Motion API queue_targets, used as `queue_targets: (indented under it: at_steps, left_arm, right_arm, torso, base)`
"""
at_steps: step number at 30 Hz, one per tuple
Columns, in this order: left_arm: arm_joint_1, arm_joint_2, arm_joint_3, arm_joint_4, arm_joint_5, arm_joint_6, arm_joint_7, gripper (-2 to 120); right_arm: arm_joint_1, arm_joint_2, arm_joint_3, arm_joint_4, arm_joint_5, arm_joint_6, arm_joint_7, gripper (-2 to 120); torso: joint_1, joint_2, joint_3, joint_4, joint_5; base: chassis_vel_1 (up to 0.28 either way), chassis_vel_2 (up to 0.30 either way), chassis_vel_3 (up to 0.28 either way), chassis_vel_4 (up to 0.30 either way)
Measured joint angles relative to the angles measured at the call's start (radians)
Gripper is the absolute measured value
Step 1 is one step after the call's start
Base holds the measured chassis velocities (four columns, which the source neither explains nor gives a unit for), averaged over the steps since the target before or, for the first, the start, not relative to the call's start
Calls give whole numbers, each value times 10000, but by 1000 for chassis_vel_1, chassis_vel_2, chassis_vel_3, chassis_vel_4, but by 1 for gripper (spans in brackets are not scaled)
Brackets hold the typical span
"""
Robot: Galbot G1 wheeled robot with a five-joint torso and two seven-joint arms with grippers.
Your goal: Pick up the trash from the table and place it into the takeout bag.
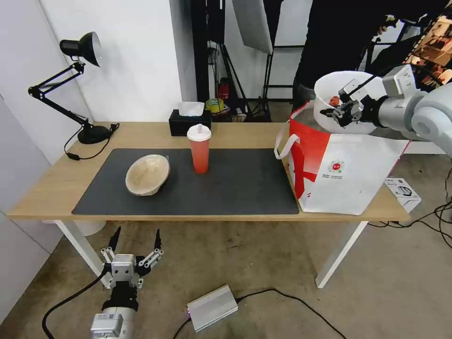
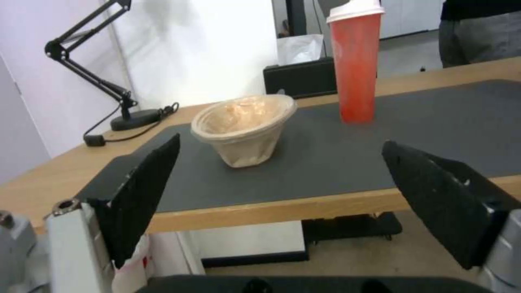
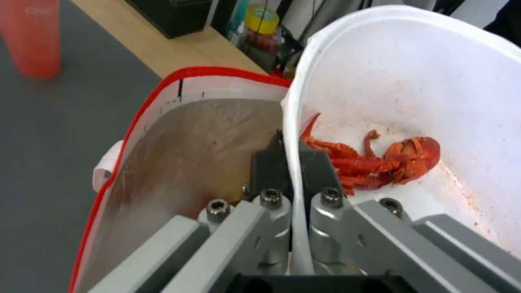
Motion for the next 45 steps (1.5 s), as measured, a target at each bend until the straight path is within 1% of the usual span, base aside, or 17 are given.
queue_targets:
  at_steps: [10,26,45]
  left_arm:
    - [37,-9,11,-66,16,-1,5,100]
    - [77,-13,71,-106,67,-24,8,100]
    - [41,-15,88,-86,69,-32,8,100]
  right_arm:
    - [-107,-109,90,216,60,-2,1,0]
    - [-1004,-479,703,620,53,-4,-9,0]
    - [-1092,-534,731,735,163,-4,-84,0]
  torso:
    - [0,0,0,0,0]
    - [0,0,0,0,0]
    - [1,0,0,0,0]
  base:
    - [0,0,0,0]
    - [0,0,0,0]
    - [0,0,0,0]
